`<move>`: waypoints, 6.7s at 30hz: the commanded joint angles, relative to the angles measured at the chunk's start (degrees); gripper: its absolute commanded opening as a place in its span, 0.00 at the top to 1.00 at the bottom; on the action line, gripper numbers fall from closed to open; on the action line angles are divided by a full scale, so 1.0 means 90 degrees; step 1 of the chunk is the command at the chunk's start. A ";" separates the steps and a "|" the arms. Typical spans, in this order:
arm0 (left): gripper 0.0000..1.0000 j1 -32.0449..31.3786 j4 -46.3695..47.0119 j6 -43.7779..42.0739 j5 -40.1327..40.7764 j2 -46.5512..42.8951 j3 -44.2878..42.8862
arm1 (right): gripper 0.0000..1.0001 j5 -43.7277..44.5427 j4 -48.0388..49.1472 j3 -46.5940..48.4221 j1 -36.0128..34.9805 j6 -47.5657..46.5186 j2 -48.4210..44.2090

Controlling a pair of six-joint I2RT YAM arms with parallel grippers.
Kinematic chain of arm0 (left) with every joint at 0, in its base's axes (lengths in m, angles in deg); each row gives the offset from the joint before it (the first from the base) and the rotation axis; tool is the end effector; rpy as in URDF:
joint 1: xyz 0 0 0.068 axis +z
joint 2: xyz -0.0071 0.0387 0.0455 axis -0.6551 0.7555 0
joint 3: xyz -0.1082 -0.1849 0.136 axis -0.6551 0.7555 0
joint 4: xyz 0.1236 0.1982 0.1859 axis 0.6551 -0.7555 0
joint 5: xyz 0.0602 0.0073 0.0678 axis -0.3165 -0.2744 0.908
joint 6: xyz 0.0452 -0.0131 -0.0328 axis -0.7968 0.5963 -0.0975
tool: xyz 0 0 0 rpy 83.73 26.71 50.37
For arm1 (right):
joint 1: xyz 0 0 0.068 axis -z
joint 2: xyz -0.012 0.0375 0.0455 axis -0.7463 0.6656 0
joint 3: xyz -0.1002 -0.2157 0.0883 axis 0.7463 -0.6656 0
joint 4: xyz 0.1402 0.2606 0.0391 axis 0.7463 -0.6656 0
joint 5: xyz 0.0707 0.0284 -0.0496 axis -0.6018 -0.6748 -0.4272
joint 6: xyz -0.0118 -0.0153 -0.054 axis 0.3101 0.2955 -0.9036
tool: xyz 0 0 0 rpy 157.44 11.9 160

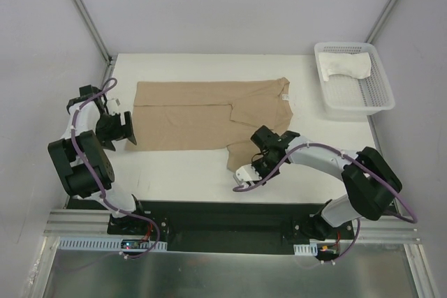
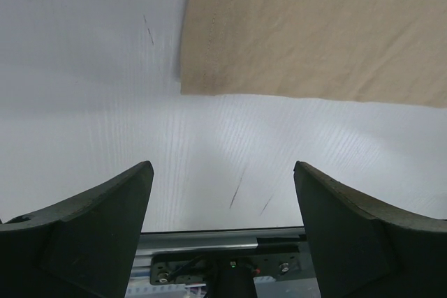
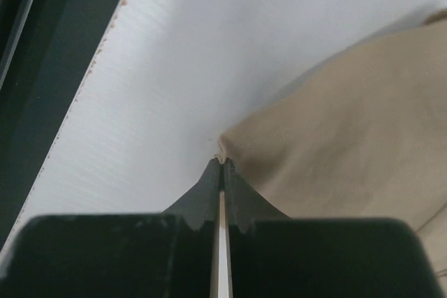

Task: Roll the t-shirts
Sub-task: Fold the T-shirt at the center of the board.

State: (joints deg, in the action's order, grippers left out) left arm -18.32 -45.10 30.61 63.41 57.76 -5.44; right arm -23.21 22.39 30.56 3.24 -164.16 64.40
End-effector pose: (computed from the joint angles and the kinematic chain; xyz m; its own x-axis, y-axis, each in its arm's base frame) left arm 0.3214 0.1238 0.1862 -0.9172 -0.2283 -0.3264 -0.1802 0.9687 -0.1710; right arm 0.1937 0.2148 0.1206 0.8164 -0.4865 -0.3112 -0.5690 -0.7696 -0.2898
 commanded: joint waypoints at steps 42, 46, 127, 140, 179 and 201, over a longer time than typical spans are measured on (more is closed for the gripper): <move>0.68 0.0056 0.0464 -0.0778 -0.0290 0.1698 -0.0090 | 0.99 0.1136 -0.1486 0.2595 0.0277 0.3557 0.1407; 0.64 0.0056 0.0337 -0.0729 -0.0465 0.1620 -0.0021 | 0.99 0.1195 -0.1437 0.2624 0.0307 0.3537 0.1368; 1.00 -0.0442 -0.1421 -0.0358 -0.0436 0.3358 -0.4777 | 0.99 0.2093 -0.0763 0.8405 0.3070 0.4514 0.4237; 1.00 -0.0666 -0.1363 -0.0426 -0.0270 0.3876 -0.5363 | 0.99 0.2093 -0.0578 0.8640 0.3071 0.4367 0.4678; 0.48 -0.1350 -0.0659 -0.0152 0.0491 0.2909 -0.3322 | 0.38 -0.0142 -0.2384 0.6150 0.4076 0.4934 0.3476; 0.65 -0.1331 -0.0747 -0.0602 0.0950 0.3905 -0.3693 | 0.81 0.0335 -0.2287 0.6580 0.4008 0.4533 0.4551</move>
State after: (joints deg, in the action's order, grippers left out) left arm -30.73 -50.46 26.83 69.49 91.44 -36.93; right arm -21.13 1.93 87.69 39.76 -121.76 104.99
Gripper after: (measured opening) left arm 0.361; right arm 0.275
